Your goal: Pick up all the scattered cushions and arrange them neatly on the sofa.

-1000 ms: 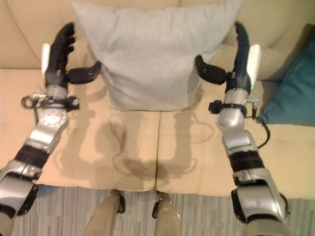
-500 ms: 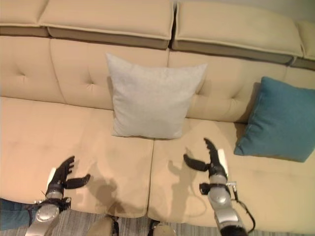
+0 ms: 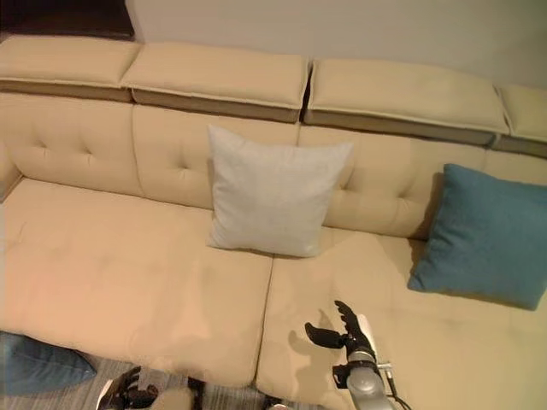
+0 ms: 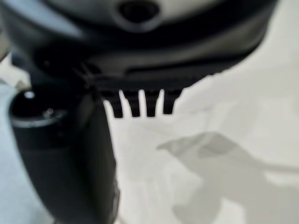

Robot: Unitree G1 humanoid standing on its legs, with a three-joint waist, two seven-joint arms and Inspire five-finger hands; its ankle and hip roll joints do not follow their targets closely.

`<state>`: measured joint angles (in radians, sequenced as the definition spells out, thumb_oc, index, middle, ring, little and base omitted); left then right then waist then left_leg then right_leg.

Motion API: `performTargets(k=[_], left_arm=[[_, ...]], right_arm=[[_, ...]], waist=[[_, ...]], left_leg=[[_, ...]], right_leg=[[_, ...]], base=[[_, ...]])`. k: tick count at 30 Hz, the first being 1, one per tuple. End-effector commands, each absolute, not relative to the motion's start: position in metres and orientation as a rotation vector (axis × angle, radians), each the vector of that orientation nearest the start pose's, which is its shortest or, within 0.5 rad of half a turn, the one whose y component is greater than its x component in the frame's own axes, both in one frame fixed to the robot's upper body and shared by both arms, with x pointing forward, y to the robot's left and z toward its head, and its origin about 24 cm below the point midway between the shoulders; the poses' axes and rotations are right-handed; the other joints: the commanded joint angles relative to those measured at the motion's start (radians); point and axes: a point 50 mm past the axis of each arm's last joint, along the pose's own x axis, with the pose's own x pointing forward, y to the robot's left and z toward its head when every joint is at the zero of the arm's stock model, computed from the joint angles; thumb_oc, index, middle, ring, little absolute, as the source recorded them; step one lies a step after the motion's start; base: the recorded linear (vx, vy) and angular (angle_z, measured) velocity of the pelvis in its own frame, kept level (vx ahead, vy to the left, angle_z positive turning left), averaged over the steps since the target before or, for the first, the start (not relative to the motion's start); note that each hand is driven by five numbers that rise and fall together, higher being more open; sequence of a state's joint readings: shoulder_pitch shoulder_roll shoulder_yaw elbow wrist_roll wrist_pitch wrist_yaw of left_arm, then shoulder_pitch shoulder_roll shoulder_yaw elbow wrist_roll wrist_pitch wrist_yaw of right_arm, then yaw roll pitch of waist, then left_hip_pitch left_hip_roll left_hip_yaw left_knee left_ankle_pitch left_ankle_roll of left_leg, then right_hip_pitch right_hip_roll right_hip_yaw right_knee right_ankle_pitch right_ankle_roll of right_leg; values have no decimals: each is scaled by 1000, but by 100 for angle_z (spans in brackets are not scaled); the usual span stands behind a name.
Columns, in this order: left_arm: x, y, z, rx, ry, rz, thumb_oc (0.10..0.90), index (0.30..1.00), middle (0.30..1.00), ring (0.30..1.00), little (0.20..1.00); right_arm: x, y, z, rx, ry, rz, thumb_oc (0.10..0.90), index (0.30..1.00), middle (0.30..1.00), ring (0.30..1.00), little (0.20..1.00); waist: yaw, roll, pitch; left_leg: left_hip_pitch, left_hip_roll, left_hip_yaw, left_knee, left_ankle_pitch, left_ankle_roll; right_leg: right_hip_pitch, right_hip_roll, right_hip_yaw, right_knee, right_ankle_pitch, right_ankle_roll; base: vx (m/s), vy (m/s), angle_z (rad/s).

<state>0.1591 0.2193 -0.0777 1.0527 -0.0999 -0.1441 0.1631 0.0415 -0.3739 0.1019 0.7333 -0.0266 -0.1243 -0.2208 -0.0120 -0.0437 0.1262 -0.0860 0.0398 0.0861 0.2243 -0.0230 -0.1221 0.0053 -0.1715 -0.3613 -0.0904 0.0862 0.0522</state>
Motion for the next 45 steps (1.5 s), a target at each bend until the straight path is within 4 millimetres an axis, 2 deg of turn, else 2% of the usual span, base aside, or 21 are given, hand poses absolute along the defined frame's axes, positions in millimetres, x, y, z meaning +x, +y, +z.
performTargets(k=[1, 4, 7, 9, 10, 11, 12, 13, 14, 16, 19, 20, 22, 25, 27, 30, 33, 34, 37, 40, 45], left_arm=[[101, 240, -144, 300, 949, 209, 800, 900, 900, 900, 900], [106, 239, -144, 313, 941, 199, 800, 900, 900, 900, 900], [122, 237, -139, 335, 898, 180, 800, 900, 900, 900, 900], [127, 238, -138, 348, 889, 171, 800, 900, 900, 900, 900], [129, 242, -138, 379, 899, 165, 800, 900, 900, 900, 900], [129, 244, -138, 398, 905, 159, 800, 900, 900, 900, 900], [128, 249, -137, 430, 915, 153, 800, 900, 900, 900, 900], [122, 251, -140, 440, 943, 153, 800, 900, 900, 900, 900], [119, 252, -140, 440, 953, 152, 800, 900, 900, 900, 900], [118, 261, -138, 456, 957, 178, 800, 900, 900, 900, 900], [122, 263, -135, 449, 936, 196, 800, 900, 900, 900, 900], [127, 263, -133, 436, 915, 217, 800, 900, 900, 900, 900], [134, 262, -131, 421, 892, 229, 800, 900, 900, 900, 900], [148, 256, -126, 383, 838, 246, 800, 900, 900, 900, 900], [152, 249, -127, 364, 829, 240, 800, 900, 900, 900, 900], [150, 244, -129, 362, 839, 221, 800, 900, 900, 900, 900], [132, 240, -138, 376, 908, 186, 800, 900, 900, 900, 900], [132, 240, -138, 376, 908, 186, 800, 900, 900, 900, 900], [125, 238, -142, 375, 938, 174, 800, 900, 900, 900, 900], [126, 235, -142, 384, 935, 153, 800, 900, 900, 900, 900], [117, 240, -145, 389, 974, 163, 800, 900, 900, 900, 900]], right_arm=[[206, -272, -67, -516, 499, -232, 800, 900, 900, 900, 900], [205, -271, -73, -541, 537, -218, 800, 900, 900, 900, 900], [202, -269, -83, -561, 604, -200, 800, 900, 900, 900, 900], [201, -265, -87, -579, 628, -173, 800, 900, 900, 900, 900], [202, -258, -91, -578, 646, -152, 800, 900, 900, 900, 900], [202, -255, -92, -580, 653, -136, 800, 900, 900, 900, 900], [199, -253, -96, -582, 670, -121, 800, 900, 900, 900, 900], [191, -253, -102, -567, 700, -121, 800, 900, 900, 900, 900], [188, -253, -103, -559, 709, -124, 800, 900, 900, 900, 900], [181, -250, -109, -517, 729, -135, 800, 900, 900, 900, 900], [185, -247, -107, -512, 715, -128, 800, 900, 900, 900, 900], [190, -246, -104, -518, 699, -122, 800, 900, 900, 900, 900], [193, -247, -102, -519, 689, -126, 800, 900, 900, 900, 900], [197, -254, -97, -537, 675, -143, 800, 900, 900, 900, 900], [196, -259, -97, -551, 686, -156, 800, 900, 900, 900, 900], [192, -264, -99, -559, 709, -167, 800, 900, 900, 900, 900], [179, -269, -104, -554, 746, -185, 800, 900, 900, 900, 900], [179, -269, -104, -554, 746, -185, 800, 900, 900, 900, 900], [173, -270, -107, -540, 767, -194, 800, 900, 900, 900, 900], [166, -269, -112, -534, 799, -200, 800, 900, 900, 900, 900], [168, -256, -117, -542, 812, -153, 800, 900, 900, 900, 900]], waist=[[-9, -11, -11], [-19, -5, -11], [-16, -13, 3], [-9, -21, 13], [-8, -24, 41], [-11, -23, 52], [-7, -25, 51], [3, -20, 40], [7, -18, 34], [24, -33, -5], [38, -45, -9], [47, -48, -10], [48, -44, -4], [56, -19, 28], [54, -9, 48], [43, -14, 53], [15, -35, 30], [13, -35, 28], [-11, -37, 11], [-30, -29, -4], [-8, -43, -13]], left_leg=[[107, -33, 1, -16, -150, 41], [142, -50, 7, -85, -176, 58], [148, -88, -31, -140, -173, 85], [148, -103, -59, -157, -167, 97], [132, -100, -76, -150, -151, 112], [122, -98, -80, -152, -141, 119], [94, -98, -89, -154, -116, 129], [73, -88, -104, -171, -84, 136], [69, -83, -112, -176, -75, 135], [1, -73, -164, -195, -11, 119], [-22, -70, -169, -206, 8, 105], [-60, -48, -164, -205, 38, 82], [-85, -35, -167, -204, 60, 68], [-139, 1, -183, -227, 135, 31], [-165, 9, -173, -231, 161, 28], [-155, 16, -122, -213, 136, 42], [-78, 21, -27, -101, 22, 47], [-82, 20, -29, -102, 24, 48], [5, 40, 70, -96, -30, 48], [45, 44, 152, -146, -28, 50], [66, 7, 101, -210, -25, 67]], right_leg=[[-99, 27, -12, 12, 8, 88], [-126, 10, -18, 24, 35, 102], [-178, -25, 0, 33, 91, 135], [-194, -37, 12, 37, 101, 148], [-222, -46, 90, 88, 108, 168], [-237, -36, 150, 119, 97, 169], [-217, -15, 207, 157, 47, 151], [-185, 25, 239, 230, -16, 123], [-168, 45, 254, 258, -46, 116], [-83, 128, 323, 323, -134, 100], [-30, 126, 321, 230, -164, 82], [-19, 131, 316, 163, -179, 66], [-27, 139, 319, 150, -180, 61], [-34, 160, 283, 136, -194, 44], [-39, 155, 247, 144, -195, 37], [-48, 136, 204, 144, -182, 31], [-47, 86, 107, 112, -148, 26], [-50, 85, 105, 111, -146, 26], [-35, 57, 30, 96, -126, 33], [-21, 38, -52, 84, -106, 47], [-7, 23, -69, 110, -101, 57]], base=[[-102, 102, 58], [-129, 117, 38], [-230, 148, 5], [-307, 95, -9], [-394, 63, -9], [-506, 32, -11], [-420, -11, 6], [-360, -34, 35], [-281, -86, 70], [-328, -254, 45], [-173, -199, 92], [-269, -307, 32], [-196, -200, -7], [-222, -171, 44], [-228, -96, 83], [-196, -55, 75], [-200, -36, 95], [-69, 7, 114], [-64, 46, 86], [-39, 101, 112], [26, 154, 61]])
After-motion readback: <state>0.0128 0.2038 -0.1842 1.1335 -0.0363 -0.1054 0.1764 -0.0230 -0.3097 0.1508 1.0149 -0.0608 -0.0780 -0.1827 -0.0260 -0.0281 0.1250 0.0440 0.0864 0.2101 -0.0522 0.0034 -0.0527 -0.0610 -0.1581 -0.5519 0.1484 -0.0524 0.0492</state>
